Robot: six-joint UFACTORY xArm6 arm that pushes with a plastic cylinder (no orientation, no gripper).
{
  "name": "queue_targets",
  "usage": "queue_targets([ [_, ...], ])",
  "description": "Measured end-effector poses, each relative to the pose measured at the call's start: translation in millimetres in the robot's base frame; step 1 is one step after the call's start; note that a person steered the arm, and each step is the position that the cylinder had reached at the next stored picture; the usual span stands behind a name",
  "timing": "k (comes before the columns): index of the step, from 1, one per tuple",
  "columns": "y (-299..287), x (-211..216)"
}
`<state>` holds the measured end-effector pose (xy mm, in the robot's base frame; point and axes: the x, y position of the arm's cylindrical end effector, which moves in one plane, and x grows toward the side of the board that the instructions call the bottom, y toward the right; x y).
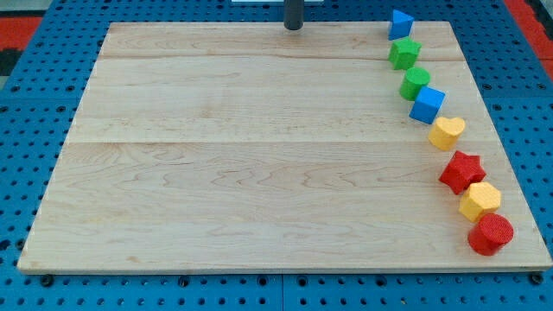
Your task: Slightly move the green star to the left
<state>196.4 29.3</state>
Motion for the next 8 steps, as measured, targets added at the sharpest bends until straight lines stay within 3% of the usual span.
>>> queue_targets([
  [3,33.1,38.3],
  [5,101.9,37.7],
  [8,147.6,37.6],
])
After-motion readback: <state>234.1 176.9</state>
